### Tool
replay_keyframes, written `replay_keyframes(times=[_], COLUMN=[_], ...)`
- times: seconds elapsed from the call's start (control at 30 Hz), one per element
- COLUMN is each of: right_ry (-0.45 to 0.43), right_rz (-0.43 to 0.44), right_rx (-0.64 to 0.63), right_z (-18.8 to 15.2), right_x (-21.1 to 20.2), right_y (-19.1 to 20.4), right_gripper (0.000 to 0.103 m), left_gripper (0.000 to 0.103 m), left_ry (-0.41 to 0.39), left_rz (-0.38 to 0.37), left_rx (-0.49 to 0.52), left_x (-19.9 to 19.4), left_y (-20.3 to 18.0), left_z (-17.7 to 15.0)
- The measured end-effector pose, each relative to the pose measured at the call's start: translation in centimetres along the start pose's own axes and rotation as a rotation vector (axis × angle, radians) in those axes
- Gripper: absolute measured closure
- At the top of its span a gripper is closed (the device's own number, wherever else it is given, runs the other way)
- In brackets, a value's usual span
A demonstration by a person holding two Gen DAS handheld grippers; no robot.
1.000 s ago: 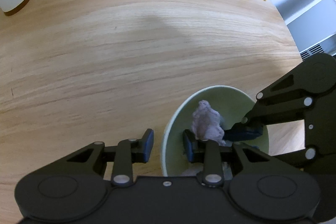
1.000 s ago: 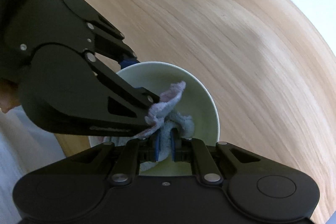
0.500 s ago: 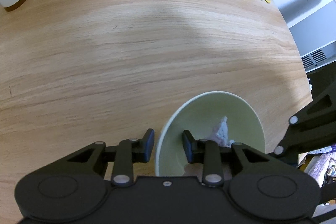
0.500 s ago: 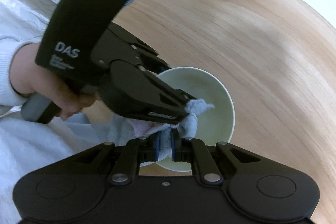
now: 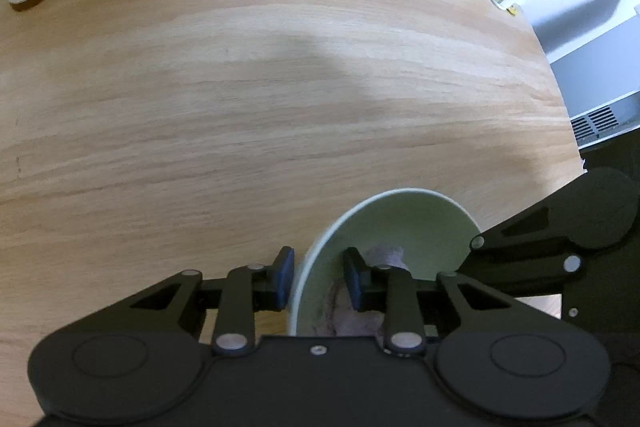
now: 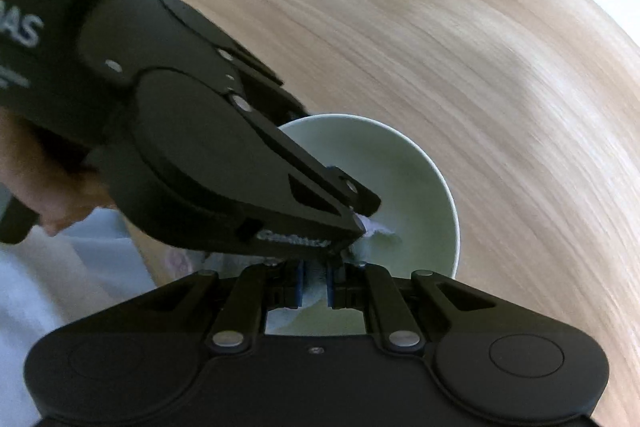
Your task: Clean bowl
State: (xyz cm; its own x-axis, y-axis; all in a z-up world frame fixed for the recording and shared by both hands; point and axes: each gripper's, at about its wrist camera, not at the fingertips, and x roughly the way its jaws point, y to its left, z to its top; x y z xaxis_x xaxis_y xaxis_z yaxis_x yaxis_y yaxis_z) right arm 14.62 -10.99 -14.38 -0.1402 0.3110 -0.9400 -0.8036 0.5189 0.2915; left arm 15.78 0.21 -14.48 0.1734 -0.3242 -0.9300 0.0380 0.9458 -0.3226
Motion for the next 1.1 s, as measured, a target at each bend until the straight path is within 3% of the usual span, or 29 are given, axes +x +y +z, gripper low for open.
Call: replay_keyframes(times=[0.13, 0.4, 0.53, 0.57, 0.67, 0.83, 1.1], right_ry=[-0.014, -0.030, -0.052, -0.055, -0.076, -0.097, -0.118], right_rz=[-0.024, -0.033, -0.009, -0.003, 0.027, 0.045, 0.053], right_rx=[-0.005, -0.022, 0.004, 0.009, 0.031, 0.021, 0.008], right_z=[-0.2, -2.1, -2.6, -2.6, -4.2, -2.9, -0.9], right_x=[0.0, -0.7, -1.2, -1.2, -0.2, 0.7, 1.9], right_y=[0.1, -0.5, -1.2, -1.4, -2.2, -2.6, -1.8], right_gripper=[0.093, 0.092, 0.092, 0.092, 0.092, 0.092, 0.092], left_gripper=[0.077, 0.076, 0.081, 0.087, 0.091, 0.100, 0.103], left_ry=[-0.048, -0.151, -0.128, -0.115, -0.108, -0.099, -0.121], left_rz=[-0.020, -0.081, -0.071, -0.086, -0.127, -0.156, -0.147], left_rx=[0.002, -0.102, -0.152, -0.167, -0.172, -0.187, -0.184], left_x=[-1.7, -6.7, -6.3, -5.9, -5.4, -4.6, -4.9], left_y=[0.0, 2.5, 4.4, 4.7, 5.0, 5.1, 4.5], left_z=[0.0, -2.0, -3.7, -4.1, -5.0, -5.2, -4.9])
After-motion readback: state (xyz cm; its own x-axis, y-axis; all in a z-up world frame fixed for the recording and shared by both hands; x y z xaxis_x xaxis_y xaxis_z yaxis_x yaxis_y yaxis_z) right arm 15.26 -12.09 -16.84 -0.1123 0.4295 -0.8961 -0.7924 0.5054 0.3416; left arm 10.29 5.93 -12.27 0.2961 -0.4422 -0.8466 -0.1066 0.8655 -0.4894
